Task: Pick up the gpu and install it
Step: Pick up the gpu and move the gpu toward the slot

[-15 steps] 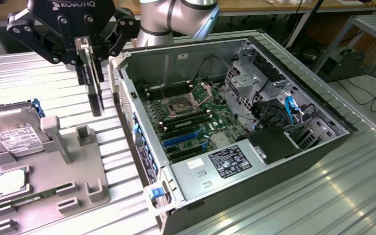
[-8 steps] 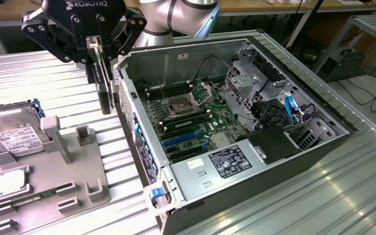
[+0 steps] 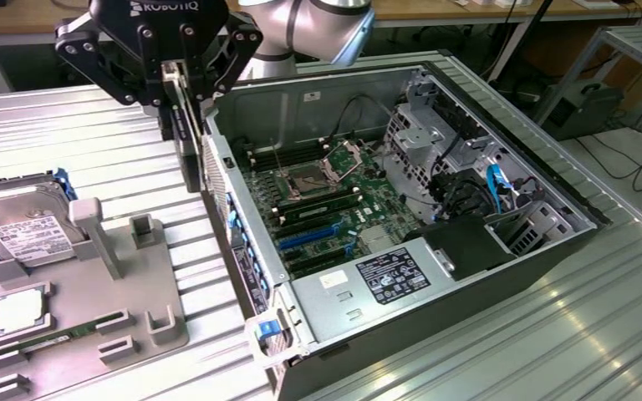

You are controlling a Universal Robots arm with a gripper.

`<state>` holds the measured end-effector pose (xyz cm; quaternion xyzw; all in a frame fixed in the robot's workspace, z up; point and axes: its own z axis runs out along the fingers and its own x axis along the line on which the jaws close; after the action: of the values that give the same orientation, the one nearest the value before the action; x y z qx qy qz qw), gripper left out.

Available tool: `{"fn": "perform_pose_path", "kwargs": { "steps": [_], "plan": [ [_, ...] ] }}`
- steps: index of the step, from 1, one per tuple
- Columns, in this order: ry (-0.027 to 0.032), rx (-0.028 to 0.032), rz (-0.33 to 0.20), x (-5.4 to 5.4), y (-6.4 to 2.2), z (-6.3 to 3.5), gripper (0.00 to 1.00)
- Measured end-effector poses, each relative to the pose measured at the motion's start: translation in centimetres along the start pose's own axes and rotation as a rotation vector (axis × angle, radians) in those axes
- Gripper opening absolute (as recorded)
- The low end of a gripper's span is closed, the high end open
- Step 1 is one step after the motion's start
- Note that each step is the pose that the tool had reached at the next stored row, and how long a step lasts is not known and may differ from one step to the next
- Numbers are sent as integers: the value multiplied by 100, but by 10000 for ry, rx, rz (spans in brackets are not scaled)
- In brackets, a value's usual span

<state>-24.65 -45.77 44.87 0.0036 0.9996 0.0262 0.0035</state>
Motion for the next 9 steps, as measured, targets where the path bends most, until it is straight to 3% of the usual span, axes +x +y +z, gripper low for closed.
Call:
{"fn": "perform_pose_path", "kwargs": {
  "steps": [9],
  "plan": [
    [0,-1,0,-125,1,1,28]
  ]
}}
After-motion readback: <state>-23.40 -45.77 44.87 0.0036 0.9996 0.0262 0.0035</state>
